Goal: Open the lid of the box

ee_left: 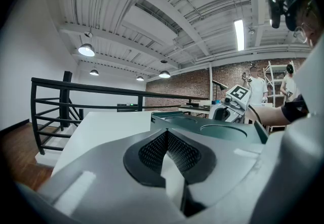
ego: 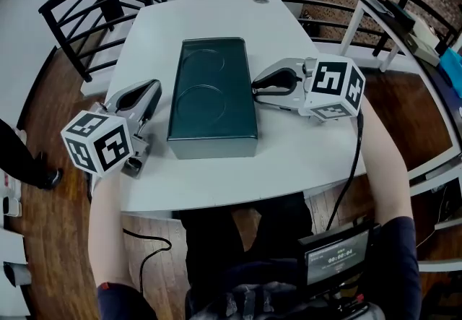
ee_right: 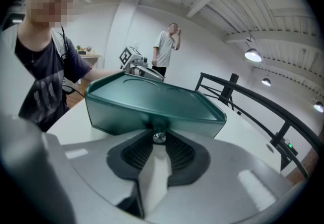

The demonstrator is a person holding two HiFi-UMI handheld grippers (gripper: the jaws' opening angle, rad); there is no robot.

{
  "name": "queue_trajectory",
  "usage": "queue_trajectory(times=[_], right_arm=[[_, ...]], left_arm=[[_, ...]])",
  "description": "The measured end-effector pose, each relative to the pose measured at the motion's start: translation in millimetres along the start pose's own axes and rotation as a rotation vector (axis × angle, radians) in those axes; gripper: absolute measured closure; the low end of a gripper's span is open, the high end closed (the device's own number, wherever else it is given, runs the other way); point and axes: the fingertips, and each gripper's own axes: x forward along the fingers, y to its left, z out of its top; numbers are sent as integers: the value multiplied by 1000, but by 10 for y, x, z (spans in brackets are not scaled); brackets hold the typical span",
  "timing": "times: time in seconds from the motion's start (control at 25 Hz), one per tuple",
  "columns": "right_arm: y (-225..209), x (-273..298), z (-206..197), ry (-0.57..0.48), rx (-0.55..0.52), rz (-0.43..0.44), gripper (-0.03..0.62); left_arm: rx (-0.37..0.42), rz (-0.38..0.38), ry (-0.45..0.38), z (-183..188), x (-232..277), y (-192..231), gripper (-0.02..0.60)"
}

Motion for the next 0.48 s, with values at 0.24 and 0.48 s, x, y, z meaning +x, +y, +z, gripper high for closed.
queue_trajectory(times=[0.24, 0.48], right_arm=[[52, -25, 35, 25, -37, 0, 517], [50, -233, -137, 126, -70, -18, 517]], left_arm=[[-1, 1, -1, 10, -58, -24, 568], [0, 0, 0, 9, -56, -34, 568]])
